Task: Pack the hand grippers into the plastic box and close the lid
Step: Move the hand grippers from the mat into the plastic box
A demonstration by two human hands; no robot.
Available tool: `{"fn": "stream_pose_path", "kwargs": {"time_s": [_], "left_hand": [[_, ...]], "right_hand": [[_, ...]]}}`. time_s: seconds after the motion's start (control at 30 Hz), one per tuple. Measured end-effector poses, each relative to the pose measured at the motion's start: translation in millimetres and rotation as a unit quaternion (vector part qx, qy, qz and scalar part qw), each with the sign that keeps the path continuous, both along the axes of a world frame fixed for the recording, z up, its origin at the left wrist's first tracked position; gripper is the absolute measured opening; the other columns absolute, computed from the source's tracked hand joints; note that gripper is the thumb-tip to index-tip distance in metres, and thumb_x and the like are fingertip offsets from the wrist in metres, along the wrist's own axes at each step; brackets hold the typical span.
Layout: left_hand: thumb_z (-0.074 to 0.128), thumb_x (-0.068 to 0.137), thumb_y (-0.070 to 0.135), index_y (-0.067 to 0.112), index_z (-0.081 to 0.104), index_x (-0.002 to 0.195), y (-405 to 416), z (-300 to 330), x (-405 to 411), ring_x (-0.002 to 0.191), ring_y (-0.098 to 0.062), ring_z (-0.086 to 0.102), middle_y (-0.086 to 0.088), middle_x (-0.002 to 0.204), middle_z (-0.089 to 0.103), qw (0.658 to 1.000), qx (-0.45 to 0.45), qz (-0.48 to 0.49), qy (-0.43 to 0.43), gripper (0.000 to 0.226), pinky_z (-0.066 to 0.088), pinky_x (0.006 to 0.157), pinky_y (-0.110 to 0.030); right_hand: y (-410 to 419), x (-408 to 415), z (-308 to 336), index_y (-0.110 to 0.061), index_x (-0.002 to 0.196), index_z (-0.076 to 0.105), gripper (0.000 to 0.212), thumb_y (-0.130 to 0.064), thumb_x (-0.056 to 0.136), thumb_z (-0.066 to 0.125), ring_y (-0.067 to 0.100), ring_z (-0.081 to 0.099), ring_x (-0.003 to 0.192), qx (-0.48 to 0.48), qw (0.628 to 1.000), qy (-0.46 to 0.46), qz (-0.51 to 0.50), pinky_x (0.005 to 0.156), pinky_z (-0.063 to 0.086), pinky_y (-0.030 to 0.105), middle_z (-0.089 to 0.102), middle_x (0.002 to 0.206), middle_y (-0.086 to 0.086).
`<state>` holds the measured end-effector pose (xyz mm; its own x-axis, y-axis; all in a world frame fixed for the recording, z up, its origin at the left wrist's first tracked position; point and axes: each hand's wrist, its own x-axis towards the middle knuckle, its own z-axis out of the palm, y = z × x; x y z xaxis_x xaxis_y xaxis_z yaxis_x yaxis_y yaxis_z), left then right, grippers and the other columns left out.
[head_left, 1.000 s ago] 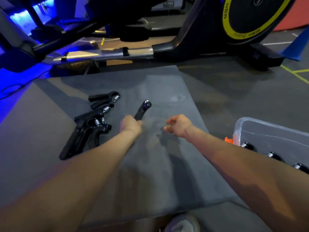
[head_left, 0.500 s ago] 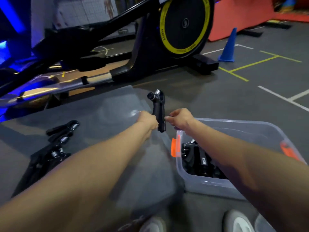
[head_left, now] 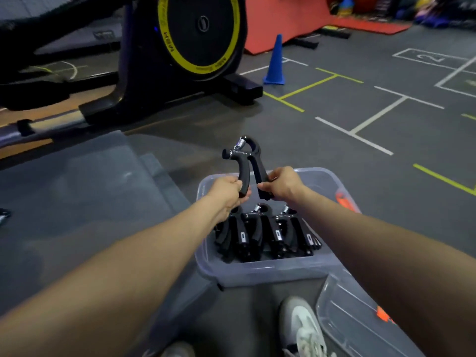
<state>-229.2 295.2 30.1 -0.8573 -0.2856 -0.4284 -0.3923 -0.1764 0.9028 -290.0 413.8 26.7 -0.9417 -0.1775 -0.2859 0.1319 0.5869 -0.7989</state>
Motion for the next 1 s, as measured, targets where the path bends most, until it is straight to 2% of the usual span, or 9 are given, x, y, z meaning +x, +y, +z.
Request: {"fn": "stream_pose_path", "kwargs": {"time_s": [0.07,0.17,0.23,0.3,0.37,0.43,0.5,0.67,1.0], "left_hand": [[0.034,0.1,0.005,-0.008,0.052,0.122,16,-8,-6,0.073,-0.013,0.056,-0.011,0.087,0.058,0.999,-0.011,-0.036,-0.009,0.03,0.053,0.074,-0.023],[0.044,0.098,0.012,0.007,0.062,0.106,32,-27,-20,0.089,-0.022,0.057,-0.013,0.097,0.061,0.987,-0.11,-0.114,-0.019,0.02,0.049,0.094,-0.036],[0.051,0.096,0.018,0.011,0.064,0.102,37,-36,-31,0.091,-0.021,0.055,-0.009,0.097,0.061,0.969,-0.207,-0.134,-0.01,0.017,0.046,0.093,-0.033],[0.053,0.094,0.021,0.01,0.062,0.112,37,-40,-43,0.098,-0.022,0.056,-0.007,0.104,0.061,0.94,-0.317,-0.123,-0.008,0.023,0.042,0.093,-0.029],[0.055,0.093,0.022,0.012,0.055,0.124,34,-45,-56,0.118,-0.025,0.051,-0.007,0.126,0.055,0.893,-0.43,-0.129,0.012,0.033,0.039,0.101,-0.032],[0.056,0.092,0.022,0.015,0.048,0.132,30,-51,-69,0.129,-0.026,0.04,-0.005,0.137,0.044,0.858,-0.49,-0.145,0.045,0.042,0.037,0.107,-0.038],[0.056,0.091,0.021,0.017,0.042,0.137,28,-57,-80,0.131,-0.025,0.036,-0.003,0.14,0.039,0.841,-0.512,-0.162,0.066,0.048,0.035,0.109,-0.039],[0.058,0.09,0.022,0.022,0.035,0.143,30,-73,-102,0.136,-0.023,0.029,0.002,0.147,0.033,0.812,-0.537,-0.221,0.058,0.058,0.031,0.111,-0.038],[0.063,0.087,0.025,0.026,0.04,0.14,30,-89,-120,0.132,-0.022,0.031,0.006,0.141,0.039,0.795,-0.553,-0.245,0.045,0.058,0.034,0.108,-0.036]], "right_hand": [[19,-7,-5,-0.001,0.082,0.064,0.011,-0.009,0.081,0.071,0.017,0.055,0.054,0.024,1.0,-0.005,-0.016,0.057,0.049,0.027,0.062,0.069,0.01],[44,-18,-17,-0.004,0.082,0.064,0.007,-0.008,0.081,0.07,0.016,0.057,0.054,0.052,0.998,-0.017,-0.04,0.068,0.054,0.032,0.058,0.06,0.004],[58,-26,-28,-0.003,0.086,0.067,0.012,-0.011,0.079,0.072,0.021,0.06,0.064,0.084,0.995,-0.024,-0.051,0.078,0.055,0.037,0.061,0.065,0.005],[71,-32,-39,-0.002,0.089,0.069,0.017,-0.015,0.077,0.073,0.025,0.062,0.074,0.113,0.991,-0.037,-0.06,0.082,0.055,0.038,0.066,0.075,0.009],[83,-36,-50,-0.002,0.088,0.07,0.02,-0.019,0.078,0.073,0.025,0.063,0.073,0.143,0.986,-0.055,-0.062,0.075,0.054,0.035,0.071,0.081,0.01],[95,-38,-60,-0.002,0.089,0.07,0.024,-0.024,0.078,0.072,0.024,0.06,0.067,0.177,0.98,-0.072,-0.063,0.061,0.049,0.03,0.073,0.083,0.011],[103,-37,-67,-0.002,0.086,0.07,0.025,-0.025,0.078,0.072,0.022,0.057,0.059,0.197,0.975,-0.084,-0.064,0.052,0.044,0.024,0.07,0.078,0.011],[113,-31,-94,-0.002,0.092,0.068,0.028,-0.025,0.076,0.072,0.03,0.07,0.086,0.237,0.964,-0.1,-0.068,0.066,0.049,0.029,0.072,0.091,0.015],[113,-29,-120,-0.006,0.096,0.065,0.022,-0.017,0.077,0.067,0.031,0.068,0.094,0.273,0.948,-0.119,-0.112,0.069,0.048,0.029,0.07,0.096,0.012]]}}
